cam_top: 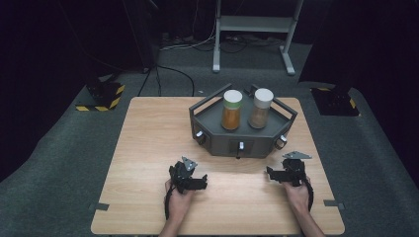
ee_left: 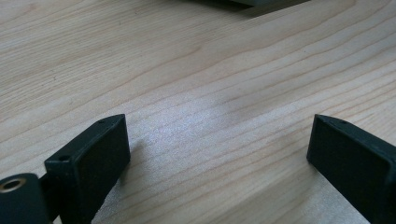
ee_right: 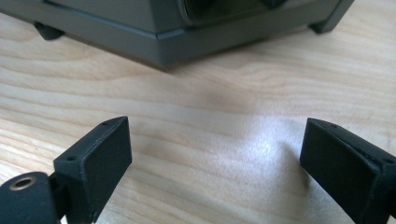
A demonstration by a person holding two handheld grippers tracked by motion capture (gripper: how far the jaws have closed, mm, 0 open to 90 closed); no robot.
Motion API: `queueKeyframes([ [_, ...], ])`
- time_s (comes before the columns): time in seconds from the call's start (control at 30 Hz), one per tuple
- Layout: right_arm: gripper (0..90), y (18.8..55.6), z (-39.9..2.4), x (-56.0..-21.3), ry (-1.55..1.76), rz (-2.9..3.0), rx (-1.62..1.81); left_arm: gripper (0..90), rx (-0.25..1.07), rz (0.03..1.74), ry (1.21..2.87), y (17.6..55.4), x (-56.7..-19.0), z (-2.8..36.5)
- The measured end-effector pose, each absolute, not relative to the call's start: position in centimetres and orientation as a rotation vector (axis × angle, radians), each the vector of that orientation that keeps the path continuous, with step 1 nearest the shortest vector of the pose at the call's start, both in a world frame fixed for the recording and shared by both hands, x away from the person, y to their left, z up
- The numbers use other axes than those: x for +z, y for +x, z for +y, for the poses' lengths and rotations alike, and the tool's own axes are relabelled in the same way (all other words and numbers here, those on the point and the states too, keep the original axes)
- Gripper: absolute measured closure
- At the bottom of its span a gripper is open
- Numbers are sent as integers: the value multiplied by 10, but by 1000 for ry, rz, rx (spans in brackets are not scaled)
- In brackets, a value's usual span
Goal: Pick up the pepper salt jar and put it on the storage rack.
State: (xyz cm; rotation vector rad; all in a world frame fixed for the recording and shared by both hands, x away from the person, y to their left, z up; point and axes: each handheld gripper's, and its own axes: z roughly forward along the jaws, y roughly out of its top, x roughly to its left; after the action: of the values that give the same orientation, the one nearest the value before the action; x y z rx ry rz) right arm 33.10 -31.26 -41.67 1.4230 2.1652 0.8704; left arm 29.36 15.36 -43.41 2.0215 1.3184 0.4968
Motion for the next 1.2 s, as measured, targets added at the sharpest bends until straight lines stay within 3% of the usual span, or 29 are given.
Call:
queueKeyframes([
  [1.2,61,325,-307,-420,1415,2141,850,57,501,1320,2022,293,-434,153],
])
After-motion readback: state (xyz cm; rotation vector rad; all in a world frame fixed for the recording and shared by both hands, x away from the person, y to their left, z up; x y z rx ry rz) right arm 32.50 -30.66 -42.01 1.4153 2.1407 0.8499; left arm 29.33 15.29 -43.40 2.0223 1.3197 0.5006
